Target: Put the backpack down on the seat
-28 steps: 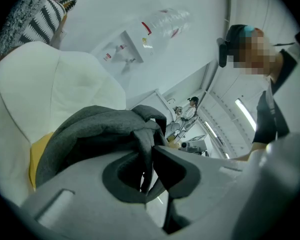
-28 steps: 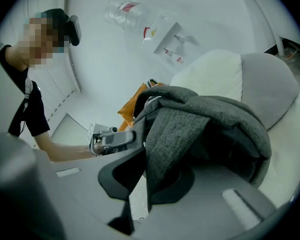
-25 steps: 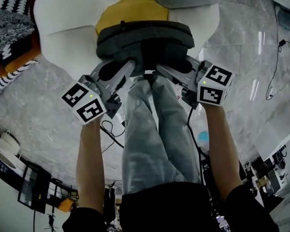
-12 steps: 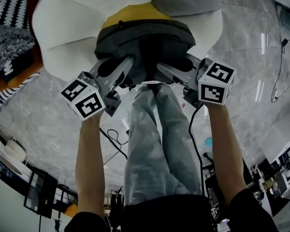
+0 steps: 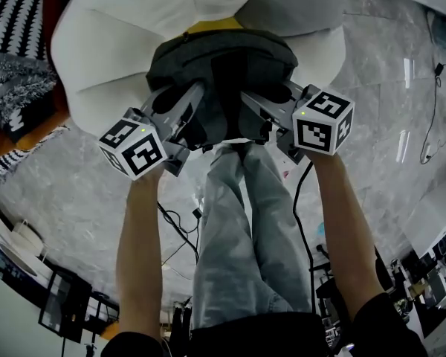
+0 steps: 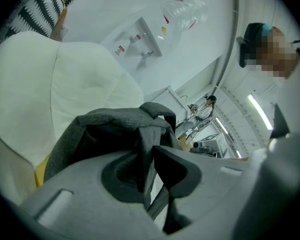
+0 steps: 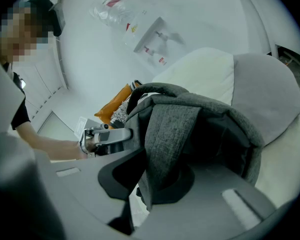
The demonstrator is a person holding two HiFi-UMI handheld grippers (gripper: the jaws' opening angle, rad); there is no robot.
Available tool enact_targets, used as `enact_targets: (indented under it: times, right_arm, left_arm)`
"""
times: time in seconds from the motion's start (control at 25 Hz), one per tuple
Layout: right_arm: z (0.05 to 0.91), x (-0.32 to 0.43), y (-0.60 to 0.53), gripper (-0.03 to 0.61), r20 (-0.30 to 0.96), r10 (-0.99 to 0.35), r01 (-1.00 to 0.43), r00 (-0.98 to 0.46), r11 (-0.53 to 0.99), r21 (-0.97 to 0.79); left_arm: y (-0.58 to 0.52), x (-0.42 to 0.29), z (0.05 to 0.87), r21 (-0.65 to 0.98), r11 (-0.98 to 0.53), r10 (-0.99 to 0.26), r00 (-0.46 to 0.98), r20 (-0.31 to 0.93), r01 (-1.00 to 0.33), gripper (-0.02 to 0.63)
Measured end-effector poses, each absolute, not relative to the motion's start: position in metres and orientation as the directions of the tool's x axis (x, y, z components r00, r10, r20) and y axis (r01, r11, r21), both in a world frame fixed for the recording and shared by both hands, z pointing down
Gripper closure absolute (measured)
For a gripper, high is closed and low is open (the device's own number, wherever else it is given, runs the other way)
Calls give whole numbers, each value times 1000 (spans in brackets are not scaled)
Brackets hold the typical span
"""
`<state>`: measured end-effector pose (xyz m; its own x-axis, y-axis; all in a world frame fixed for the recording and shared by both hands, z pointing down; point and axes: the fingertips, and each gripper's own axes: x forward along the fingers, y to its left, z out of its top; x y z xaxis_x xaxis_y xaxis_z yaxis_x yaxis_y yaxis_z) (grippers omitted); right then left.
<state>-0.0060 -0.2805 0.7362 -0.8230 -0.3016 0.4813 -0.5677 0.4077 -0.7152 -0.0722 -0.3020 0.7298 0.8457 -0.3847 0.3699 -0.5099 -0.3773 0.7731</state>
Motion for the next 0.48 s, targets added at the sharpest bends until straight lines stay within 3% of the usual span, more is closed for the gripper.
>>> enact_targets:
  times: [0.48]
  right_arm:
    - [787, 7, -325, 541, 563, -297, -636, -771, 404, -658]
  left_arm:
    - [-348, -72, 771, 744, -364, -393, 816, 423, -561, 549]
